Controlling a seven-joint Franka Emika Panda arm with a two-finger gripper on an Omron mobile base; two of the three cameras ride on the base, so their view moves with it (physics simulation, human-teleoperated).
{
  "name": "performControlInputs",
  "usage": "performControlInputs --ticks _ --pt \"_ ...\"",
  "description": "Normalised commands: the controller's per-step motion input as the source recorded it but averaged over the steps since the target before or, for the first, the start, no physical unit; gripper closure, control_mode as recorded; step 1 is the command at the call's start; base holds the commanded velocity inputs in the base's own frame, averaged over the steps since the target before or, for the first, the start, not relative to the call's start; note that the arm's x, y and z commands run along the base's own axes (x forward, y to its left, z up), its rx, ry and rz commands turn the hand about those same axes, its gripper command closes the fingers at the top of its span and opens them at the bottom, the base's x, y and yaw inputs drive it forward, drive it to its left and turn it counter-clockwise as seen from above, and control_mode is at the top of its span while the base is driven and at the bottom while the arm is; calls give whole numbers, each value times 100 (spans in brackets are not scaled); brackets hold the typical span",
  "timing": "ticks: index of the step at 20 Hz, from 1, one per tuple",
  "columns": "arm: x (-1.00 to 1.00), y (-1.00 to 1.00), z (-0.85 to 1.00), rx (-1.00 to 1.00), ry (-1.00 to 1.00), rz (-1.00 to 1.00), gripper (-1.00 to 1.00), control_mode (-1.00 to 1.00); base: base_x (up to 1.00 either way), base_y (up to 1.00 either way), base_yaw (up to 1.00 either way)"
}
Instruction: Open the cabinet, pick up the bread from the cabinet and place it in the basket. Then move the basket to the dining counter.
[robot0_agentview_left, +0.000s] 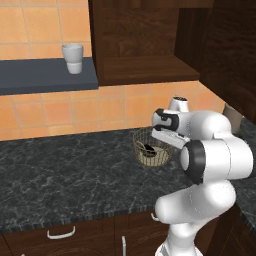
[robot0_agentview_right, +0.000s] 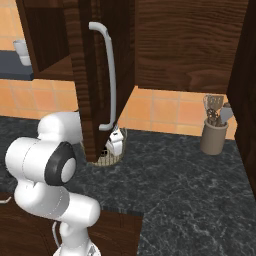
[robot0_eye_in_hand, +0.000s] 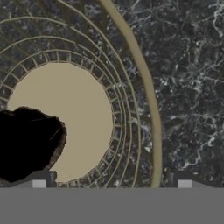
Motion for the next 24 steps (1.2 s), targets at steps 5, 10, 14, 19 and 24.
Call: performControlInputs --ticks 5,10,14,19,24 --pt "0 12 -37 0 -1 -1 -100 -100 0 0 0" --pt "0 2 -43 0 -7 0 -100 -100 0 0 0" --pt "-3 17 -24 0 -1 -1 100 -100 0 0 0" --pt "-1 21 -19 0 0 0 100 -100 0 0 0" --pt "0 5 0 0 1 0 100 -100 0 0 0"
